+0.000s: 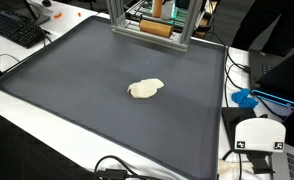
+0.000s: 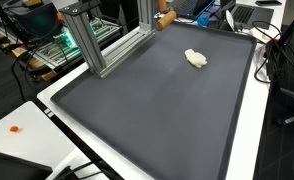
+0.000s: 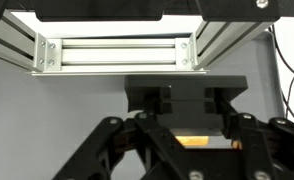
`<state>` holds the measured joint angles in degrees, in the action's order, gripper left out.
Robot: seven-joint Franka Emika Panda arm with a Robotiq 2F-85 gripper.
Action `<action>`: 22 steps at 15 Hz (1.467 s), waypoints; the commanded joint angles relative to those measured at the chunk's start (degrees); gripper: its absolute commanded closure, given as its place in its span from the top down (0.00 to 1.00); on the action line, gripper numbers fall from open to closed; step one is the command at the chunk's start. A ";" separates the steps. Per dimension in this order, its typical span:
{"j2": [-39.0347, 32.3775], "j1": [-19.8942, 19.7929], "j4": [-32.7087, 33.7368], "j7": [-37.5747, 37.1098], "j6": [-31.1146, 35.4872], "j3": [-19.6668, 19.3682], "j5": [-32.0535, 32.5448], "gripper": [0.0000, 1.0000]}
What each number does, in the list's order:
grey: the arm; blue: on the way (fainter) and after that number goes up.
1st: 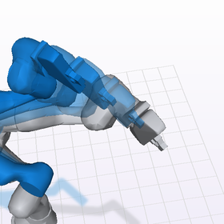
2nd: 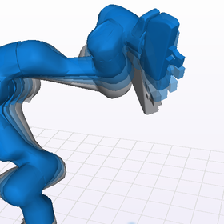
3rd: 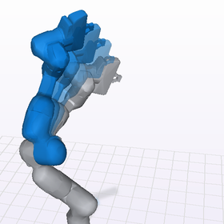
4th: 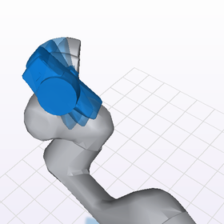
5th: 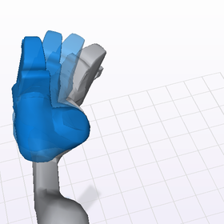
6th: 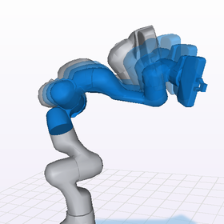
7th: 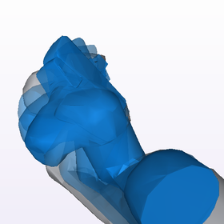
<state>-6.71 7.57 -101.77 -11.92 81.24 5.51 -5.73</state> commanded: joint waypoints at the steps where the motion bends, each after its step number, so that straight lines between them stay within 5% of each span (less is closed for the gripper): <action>1: 3.19 0.04 -3.61 0.43 2.52 0.33 0.72 0.35; 22: 9.91 0.24 -10.47 0.46 -4.92 1.37 -2.77 0.35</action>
<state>-0.75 8.22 -109.18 -11.68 77.96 6.80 -6.77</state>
